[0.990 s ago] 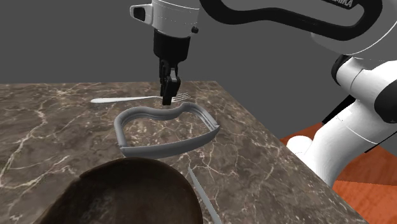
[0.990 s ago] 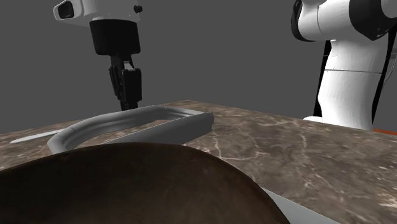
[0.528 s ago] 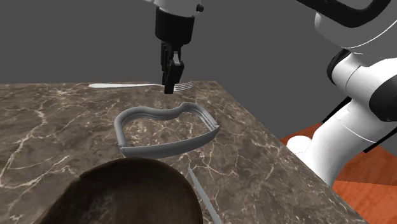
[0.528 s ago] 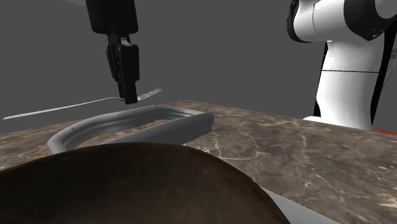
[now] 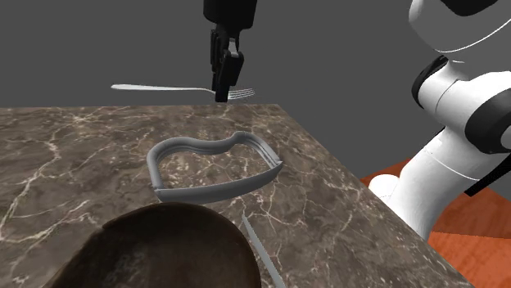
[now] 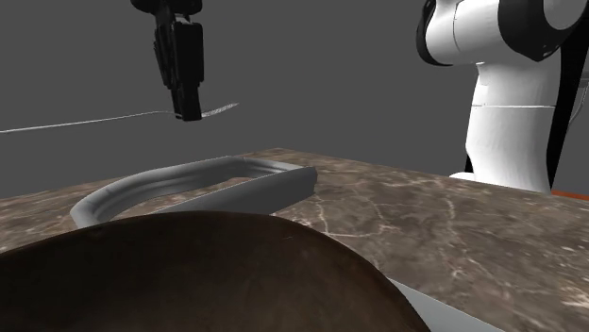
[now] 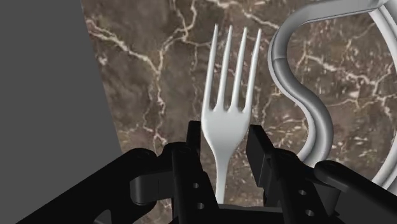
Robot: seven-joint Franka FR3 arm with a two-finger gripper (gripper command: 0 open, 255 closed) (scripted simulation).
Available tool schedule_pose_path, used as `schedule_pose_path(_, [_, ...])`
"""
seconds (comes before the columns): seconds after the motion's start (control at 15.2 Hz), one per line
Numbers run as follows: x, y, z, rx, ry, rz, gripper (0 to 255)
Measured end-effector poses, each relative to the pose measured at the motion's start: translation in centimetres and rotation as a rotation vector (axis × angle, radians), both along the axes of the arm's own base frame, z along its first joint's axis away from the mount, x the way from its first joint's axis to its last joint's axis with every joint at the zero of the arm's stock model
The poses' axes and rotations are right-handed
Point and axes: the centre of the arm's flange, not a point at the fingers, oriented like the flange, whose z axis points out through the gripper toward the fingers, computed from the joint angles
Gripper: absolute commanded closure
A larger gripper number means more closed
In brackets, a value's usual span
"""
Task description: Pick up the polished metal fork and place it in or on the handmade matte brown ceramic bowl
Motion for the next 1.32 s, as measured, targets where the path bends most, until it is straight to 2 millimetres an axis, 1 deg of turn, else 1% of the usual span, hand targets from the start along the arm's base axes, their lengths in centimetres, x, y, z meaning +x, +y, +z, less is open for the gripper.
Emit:
schedule_pose_path(0.33, [0.0, -0.1, 2.7, 0.000, 0.000, 0.000, 255])
schedule_pose_path(0.4, [0.1, 0.0, 3.0, 0.000, 0.000, 0.000, 255])
schedule_pose_path(0.46, [-0.4, 0.5, 3.2, 0.000, 0.000, 0.000, 255])
schedule_pose_path(0.79, [-4.7, 4.4, 3.3, 0.000, 0.000, 0.001, 255])
schedule_pose_path(0.86, [-5.3, 5.6, 3.5, 0.000, 0.000, 0.002, 255])
schedule_pose_path(0.92, [-6.3, 6.4, 3.7, 0.000, 0.001, 0.002, 255])
schedule_pose_path(0.99, [-7.6, 7.2, 3.4, -0.001, 0.001, 0.001, 255])
schedule_pose_path(1.06, [-8.7, 8.4, 3.5, 0.000, 0.000, 0.002, 255])
schedule_pose_path(1.12, [-9.7, 9.2, 3.3, -0.001, 0.001, 0.002, 255])
schedule_pose_path(1.25, [-11.2, 11.0, 3.5, 0.000, 0.000, 0.002, 255])
schedule_pose_path(1.32, [-12.3, 11.9, 3.7, -0.001, 0.001, 0.002, 255])
